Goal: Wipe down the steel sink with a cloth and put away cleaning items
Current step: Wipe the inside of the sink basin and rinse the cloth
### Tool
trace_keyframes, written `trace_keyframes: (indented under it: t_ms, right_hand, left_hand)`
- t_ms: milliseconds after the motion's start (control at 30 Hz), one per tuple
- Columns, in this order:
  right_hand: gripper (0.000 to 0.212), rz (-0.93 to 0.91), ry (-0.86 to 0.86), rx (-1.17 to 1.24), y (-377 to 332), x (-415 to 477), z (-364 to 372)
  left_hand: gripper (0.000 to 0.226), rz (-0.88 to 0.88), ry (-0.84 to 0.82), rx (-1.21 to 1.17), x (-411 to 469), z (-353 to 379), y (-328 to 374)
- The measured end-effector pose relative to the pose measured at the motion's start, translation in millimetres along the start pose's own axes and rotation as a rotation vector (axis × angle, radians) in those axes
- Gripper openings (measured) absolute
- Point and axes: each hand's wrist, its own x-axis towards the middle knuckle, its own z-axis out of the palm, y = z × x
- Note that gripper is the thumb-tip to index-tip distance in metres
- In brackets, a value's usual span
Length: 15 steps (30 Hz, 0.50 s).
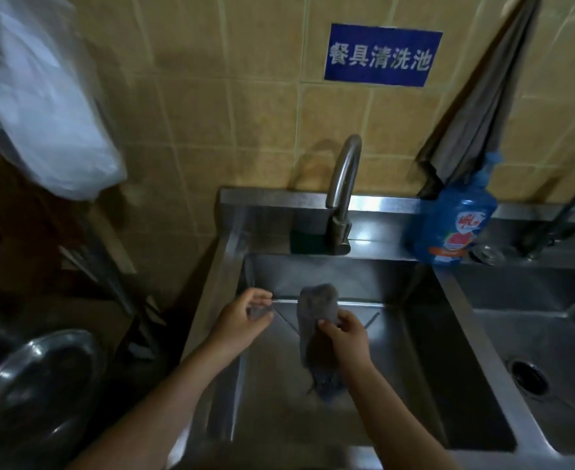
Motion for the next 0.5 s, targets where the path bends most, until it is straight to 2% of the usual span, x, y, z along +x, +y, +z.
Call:
trace_keyframes:
  t_ms: [167, 500]
  right_hand:
    - [0.017, 0.082, -0.001, 0.008, 4, 13, 39]
    - [0.016, 0.139, -0.073, -0.042, 28, 85, 85]
  left_hand:
    - [0.026, -0.006, -0.01, -0.046, 41, -26, -19]
    - [0.036, -0.067, 0.116, -0.108, 114, -22, -63]
